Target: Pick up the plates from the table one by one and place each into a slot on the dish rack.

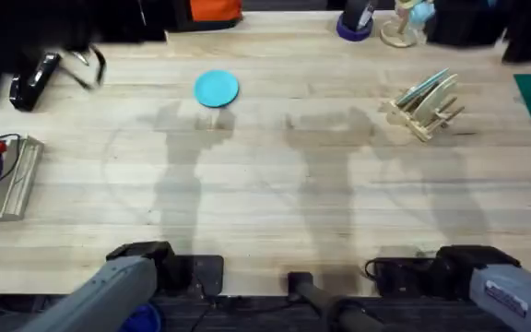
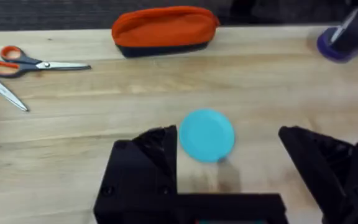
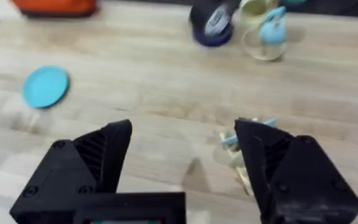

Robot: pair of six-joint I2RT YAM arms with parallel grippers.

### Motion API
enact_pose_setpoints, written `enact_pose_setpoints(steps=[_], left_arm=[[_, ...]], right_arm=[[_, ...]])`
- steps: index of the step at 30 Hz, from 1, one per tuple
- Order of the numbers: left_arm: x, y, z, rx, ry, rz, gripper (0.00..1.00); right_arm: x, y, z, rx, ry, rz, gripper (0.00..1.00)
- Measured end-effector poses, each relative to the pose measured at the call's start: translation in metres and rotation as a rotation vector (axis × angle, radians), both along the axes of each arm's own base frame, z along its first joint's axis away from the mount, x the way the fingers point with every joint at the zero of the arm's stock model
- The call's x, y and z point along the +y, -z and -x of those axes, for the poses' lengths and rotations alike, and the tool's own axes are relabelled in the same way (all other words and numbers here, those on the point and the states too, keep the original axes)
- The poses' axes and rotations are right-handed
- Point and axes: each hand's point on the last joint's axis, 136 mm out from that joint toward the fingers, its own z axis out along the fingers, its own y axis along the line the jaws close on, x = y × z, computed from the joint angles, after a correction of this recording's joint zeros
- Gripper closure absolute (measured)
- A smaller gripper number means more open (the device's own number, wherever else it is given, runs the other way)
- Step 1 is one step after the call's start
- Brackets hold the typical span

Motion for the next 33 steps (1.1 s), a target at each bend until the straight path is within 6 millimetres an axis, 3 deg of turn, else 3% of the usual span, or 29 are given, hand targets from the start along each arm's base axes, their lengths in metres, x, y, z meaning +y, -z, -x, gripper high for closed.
enact_pose_setpoints(steps=[7,12,21,30,31,33], left_arm=[[0.000,-0.040,-0.021,0.126,0.096,-0.072,0.010],[0.009,-0.052,-0.031,0.174,0.117,-0.040,0.010],[0.010,-0.025,-0.042,0.260,0.167,0.068,0.007],[0.006,-0.017,-0.042,0.294,0.187,0.099,0.010],[0.005,-0.014,-0.043,0.304,0.189,0.105,0.046],[0.005,-0.006,-0.047,0.325,0.192,0.115,0.245]], right_arm=[[0.013,-0.020,-0.014,0.176,-0.060,-0.052,0.008],[0.016,-0.023,-0.018,0.211,-0.075,-0.066,0.008],[0.017,-0.022,-0.017,0.218,-0.078,-0.070,0.007],[0.017,-0.023,-0.017,0.218,-0.078,-0.070,0.007],[0.017,-0.023,-0.017,0.218,-0.078,-0.070,0.007],[0.017,-0.023,-0.017,0.218,-0.078,-0.070,0.007]])
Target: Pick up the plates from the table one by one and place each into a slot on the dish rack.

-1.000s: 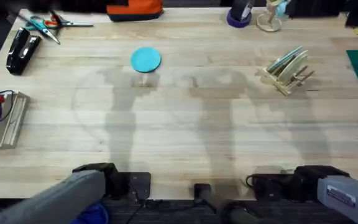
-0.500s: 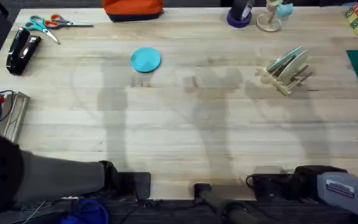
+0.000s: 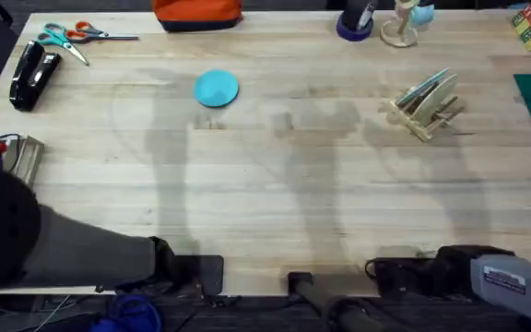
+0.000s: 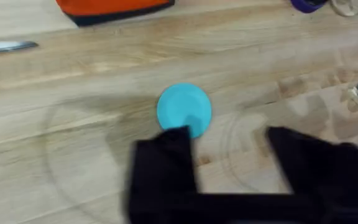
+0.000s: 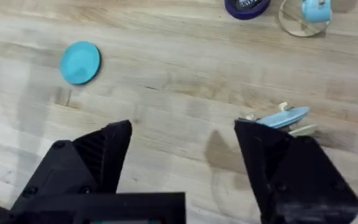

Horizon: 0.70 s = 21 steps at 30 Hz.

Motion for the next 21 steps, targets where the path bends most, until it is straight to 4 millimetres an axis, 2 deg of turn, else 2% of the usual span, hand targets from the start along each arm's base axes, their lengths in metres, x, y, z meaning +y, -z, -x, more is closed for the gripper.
enact_pose_setpoints(steps=[1,4,5,14,21], left_arm=[[0.000,0.006,-0.003,0.015,0.002,0.003,0.423],[0.001,0.020,-0.009,0.050,0.002,0.011,0.875],[0.002,0.023,-0.010,0.058,0.006,0.010,0.938],[-0.004,0.035,-0.017,0.061,0.075,0.023,0.961],[-0.011,0.053,-0.021,0.072,0.195,0.127,0.961]], right_arm=[[0.000,0.000,0.000,0.000,0.000,0.000,0.006],[0.000,0.000,0.000,0.000,0.000,0.000,0.007],[0.000,0.000,0.000,0.000,0.000,0.000,0.007],[0.000,0.000,0.000,0.000,0.000,0.000,0.007],[0.000,0.000,0.000,0.000,0.000,0.000,0.007]])
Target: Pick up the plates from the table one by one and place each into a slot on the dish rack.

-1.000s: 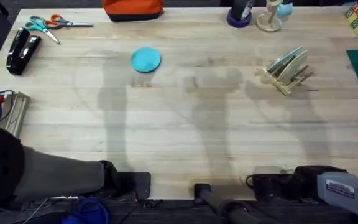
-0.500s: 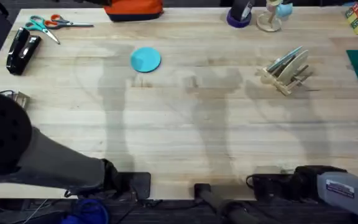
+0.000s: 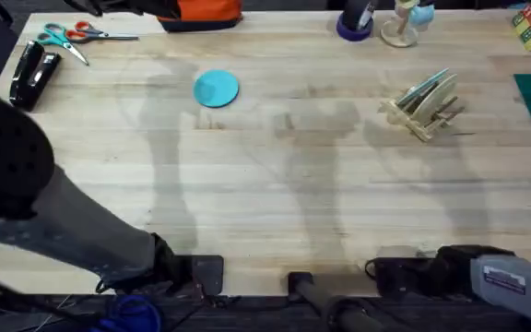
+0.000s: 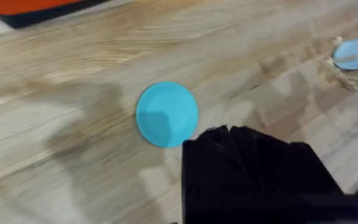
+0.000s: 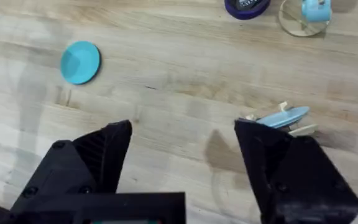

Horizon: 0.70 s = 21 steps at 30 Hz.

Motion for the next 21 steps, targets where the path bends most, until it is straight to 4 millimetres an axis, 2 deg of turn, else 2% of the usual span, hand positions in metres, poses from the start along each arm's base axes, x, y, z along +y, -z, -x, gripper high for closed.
enact_pose_setpoints(steps=[10,21], left_arm=[[0.026,0.034,-0.009,0.060,-0.008,0.146,0.961],[0.019,0.069,-0.013,0.147,0.019,0.197,0.961]], right_arm=[[0.000,0.000,0.000,0.000,0.000,0.000,0.007],[0.000,0.000,0.000,0.000,0.000,0.000,0.007]])
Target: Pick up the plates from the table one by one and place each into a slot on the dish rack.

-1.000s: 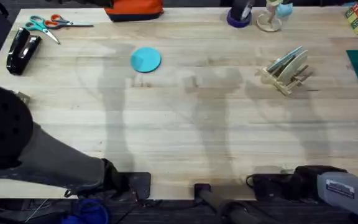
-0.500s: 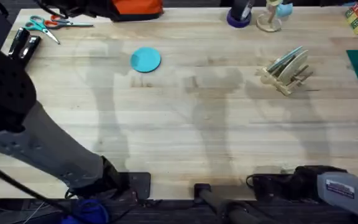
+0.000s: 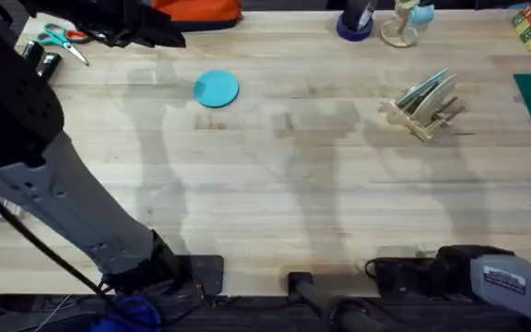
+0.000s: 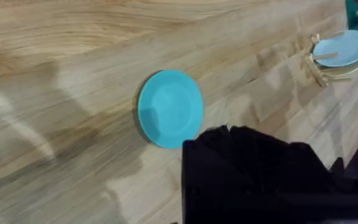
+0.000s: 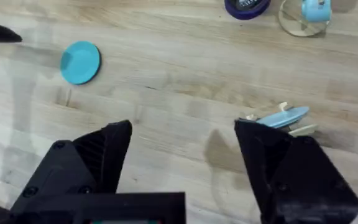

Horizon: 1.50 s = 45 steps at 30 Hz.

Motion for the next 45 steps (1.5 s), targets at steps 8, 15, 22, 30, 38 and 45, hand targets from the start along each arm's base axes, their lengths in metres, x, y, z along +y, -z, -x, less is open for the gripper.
enact_pose_setpoints(steps=[8,15,22,30,38,45], left_arm=[[0.001,0.024,-0.003,0.056,0.001,0.022,0.961],[0.001,0.047,-0.004,0.110,0.004,0.039,0.962],[0.000,0.055,-0.004,0.109,0.024,0.033,0.961],[-0.002,0.077,-0.001,0.169,0.032,0.050,0.960],[-0.004,0.127,0.004,0.288,0.032,0.090,0.961],[-0.010,0.136,0.007,0.329,0.029,0.155,0.960]], right_arm=[[0.000,0.000,0.000,0.000,0.000,0.000,0.007],[0.000,0.000,0.000,0.000,0.000,0.000,0.007],[0.000,0.000,0.000,0.000,0.000,0.000,0.007],[0.000,0.000,0.000,0.000,0.000,0.000,0.007],[0.000,0.000,0.000,0.000,0.000,0.000,0.008],[0.000,0.000,0.000,0.000,0.000,0.000,0.008]])
